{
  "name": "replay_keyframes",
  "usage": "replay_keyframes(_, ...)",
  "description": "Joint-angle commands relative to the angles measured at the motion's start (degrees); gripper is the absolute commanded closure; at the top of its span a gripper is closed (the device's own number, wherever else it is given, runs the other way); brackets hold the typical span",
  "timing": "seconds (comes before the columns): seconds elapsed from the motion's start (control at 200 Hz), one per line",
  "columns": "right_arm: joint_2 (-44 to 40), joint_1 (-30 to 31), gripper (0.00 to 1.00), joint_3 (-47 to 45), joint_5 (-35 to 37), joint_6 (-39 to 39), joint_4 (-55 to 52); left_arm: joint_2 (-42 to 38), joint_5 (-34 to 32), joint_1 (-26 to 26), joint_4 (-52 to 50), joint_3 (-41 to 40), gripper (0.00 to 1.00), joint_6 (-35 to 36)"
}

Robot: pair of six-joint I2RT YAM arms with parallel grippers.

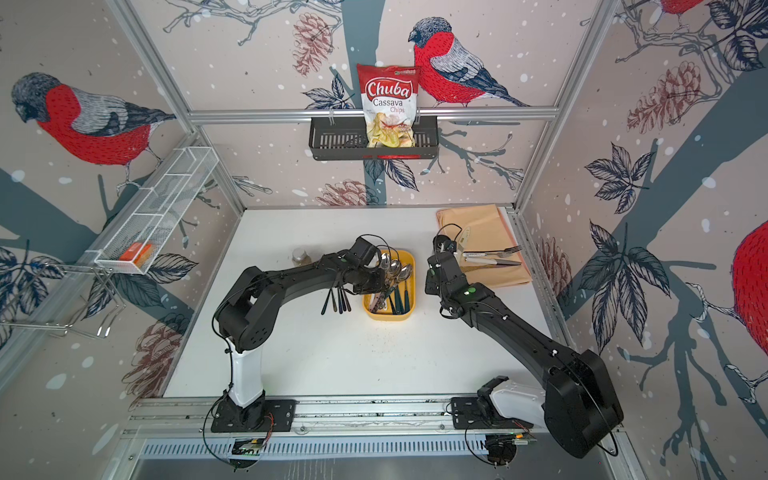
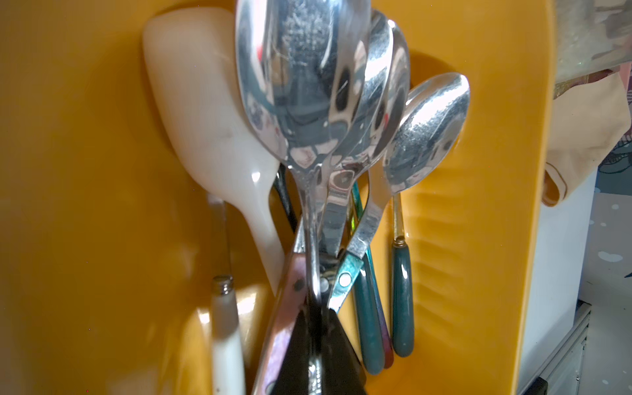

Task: Put the spoon into the storage box
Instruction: Place the spoon in the storage box.

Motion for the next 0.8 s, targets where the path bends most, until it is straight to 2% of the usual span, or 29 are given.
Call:
replay_keyframes(0.0,-0.20,-0.08,0.55,-0.13,-0.33,0.77,0.97,0.00,0.73,-0.52,-0.79,0.74,0.84,0.34)
replay_keyframes(0.075,-0.03,-0.08,0.55,-0.09,-0.50,0.81,1.07,-0.24,0.71,-0.46,-0.75,0.96,0.80,0.66)
replay_keyframes(0.16,0.09,-0.08,0.55,0.10,-0.59,0.68,1.28,-1.41,0.09,-0.69,-0.44,1.10,0.65,1.70)
replay_keyframes(0.2,0.24,-0.08,0.55,0.17,-0.59,0.61,1.46,-2.19,-0.77,-0.80,-0.47,1.28,0.61,2.35)
replay_keyframes(0.32,0.76,-0.08,0.55,0.83,-0.75,0.18,1.85,-4.82,-4.08,-0.68,-2.28,1.97,0.61,5.55)
replay_keyframes(0.475,1.85,-0.08,0.55,2.05,-1.61,-0.81,2.55,-9.25,-10.87,0.16,-6.92,1.99,0.67,13.44)
replay_keyframes(0.68,5.68,0.16,0.55,3.75,-2.78,-1.67,3.51,-15.70,-15.94,5.31,-8.51,-3.85,0.72,20.52)
replay_keyframes(0.795,6.39,0.32,0.55,4.19,-3.14,-1.79,3.81,-18.35,-16.31,9.07,-7.07,-8.58,0.74,22.84)
